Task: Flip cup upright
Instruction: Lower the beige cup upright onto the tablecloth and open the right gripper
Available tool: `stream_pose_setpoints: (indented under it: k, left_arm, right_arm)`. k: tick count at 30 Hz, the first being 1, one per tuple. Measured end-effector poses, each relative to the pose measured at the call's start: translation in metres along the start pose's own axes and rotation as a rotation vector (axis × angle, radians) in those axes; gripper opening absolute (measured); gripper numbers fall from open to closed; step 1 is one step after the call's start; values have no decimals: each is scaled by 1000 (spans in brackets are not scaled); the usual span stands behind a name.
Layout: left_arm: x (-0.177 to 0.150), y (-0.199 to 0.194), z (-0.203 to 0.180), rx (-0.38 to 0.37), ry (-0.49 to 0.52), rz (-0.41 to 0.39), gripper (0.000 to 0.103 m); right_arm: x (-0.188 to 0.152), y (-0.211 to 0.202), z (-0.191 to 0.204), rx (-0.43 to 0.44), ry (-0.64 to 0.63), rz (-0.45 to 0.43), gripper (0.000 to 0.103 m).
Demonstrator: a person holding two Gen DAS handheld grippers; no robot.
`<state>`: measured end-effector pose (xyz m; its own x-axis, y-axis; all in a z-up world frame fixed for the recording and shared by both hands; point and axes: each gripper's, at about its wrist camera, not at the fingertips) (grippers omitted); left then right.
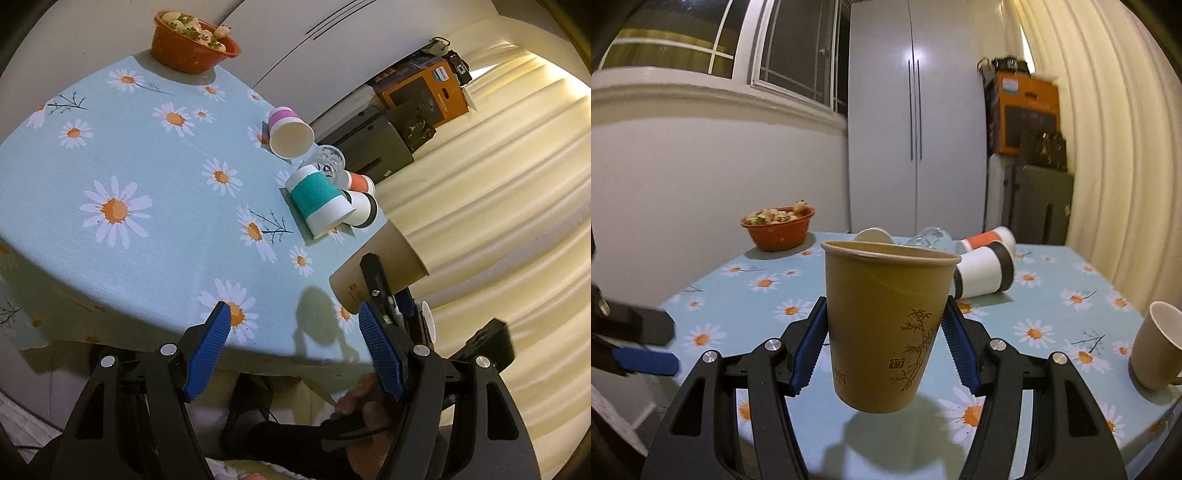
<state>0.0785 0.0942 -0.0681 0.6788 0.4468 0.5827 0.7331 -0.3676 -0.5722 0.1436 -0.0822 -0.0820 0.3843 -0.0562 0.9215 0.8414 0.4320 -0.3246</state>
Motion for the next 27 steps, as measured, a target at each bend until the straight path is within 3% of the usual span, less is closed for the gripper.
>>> stream_pose_setpoints:
  k: [11, 27]
  left_arm:
    - [-3, -1, 5, 16, -12, -11, 70]
    - [-3, 2, 3, 36, 5, -5, 70]
  right_arm:
    - [-18, 12, -2, -52, -42, -42, 61]
    - [-40, 17, 1, -74, -77, 3, 61]
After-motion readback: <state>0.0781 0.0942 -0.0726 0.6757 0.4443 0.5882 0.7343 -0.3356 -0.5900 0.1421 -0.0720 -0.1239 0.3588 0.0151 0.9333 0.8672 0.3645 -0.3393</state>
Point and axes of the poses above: each gripper's, at about its wrist camera, not at the fingertips, and y roughly the way its jaws point, z to its left, x to its top, and after that the axes turned 14 degrees about y, right-handed
